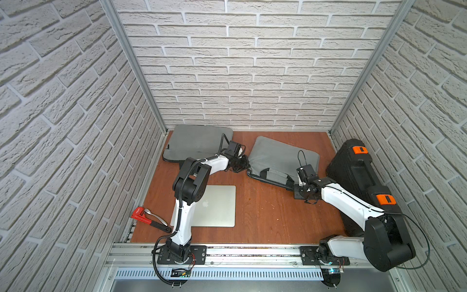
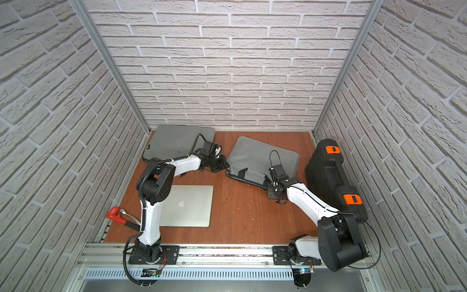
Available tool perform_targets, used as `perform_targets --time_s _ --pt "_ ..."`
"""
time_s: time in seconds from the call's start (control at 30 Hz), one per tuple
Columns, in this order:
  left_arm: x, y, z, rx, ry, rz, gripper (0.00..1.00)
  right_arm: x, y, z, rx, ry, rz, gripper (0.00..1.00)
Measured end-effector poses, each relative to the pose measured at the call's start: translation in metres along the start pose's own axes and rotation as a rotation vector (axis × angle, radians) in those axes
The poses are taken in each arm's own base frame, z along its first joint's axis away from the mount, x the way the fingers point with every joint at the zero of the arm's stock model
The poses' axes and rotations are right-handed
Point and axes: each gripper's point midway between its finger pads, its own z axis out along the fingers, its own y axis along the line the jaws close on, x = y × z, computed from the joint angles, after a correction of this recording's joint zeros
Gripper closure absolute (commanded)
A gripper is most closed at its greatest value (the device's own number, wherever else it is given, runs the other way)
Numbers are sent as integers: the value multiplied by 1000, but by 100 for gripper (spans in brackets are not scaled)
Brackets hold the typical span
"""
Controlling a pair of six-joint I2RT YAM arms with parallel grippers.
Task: Open the zippered laptop bag and take out the laptop
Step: Unzip the zipper on the zippered laptop bag.
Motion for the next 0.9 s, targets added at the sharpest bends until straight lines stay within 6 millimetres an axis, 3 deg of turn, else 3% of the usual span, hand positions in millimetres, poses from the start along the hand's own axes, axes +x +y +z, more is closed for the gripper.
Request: perform_targets --time_s 0.1,0.27,0.47,0.73,0.9 --pt "-19 0 3 17 -45 -19 74 6 10 3 -8 18 -14 95" --pt "-37 -2 3 38 -95 -33 44 13 21 9 -15 38 -19 94" --pt "-33 5 -18 -8 -132 -36 25 18 22 12 -17 42 3 94" --pt "-20 1 -77 -61 -210 -14 20 19 27 12 -25 41 0 94" --pt "-9 -11 -89 -75 -224 32 21 20 30 11 -28 41 -6 94"
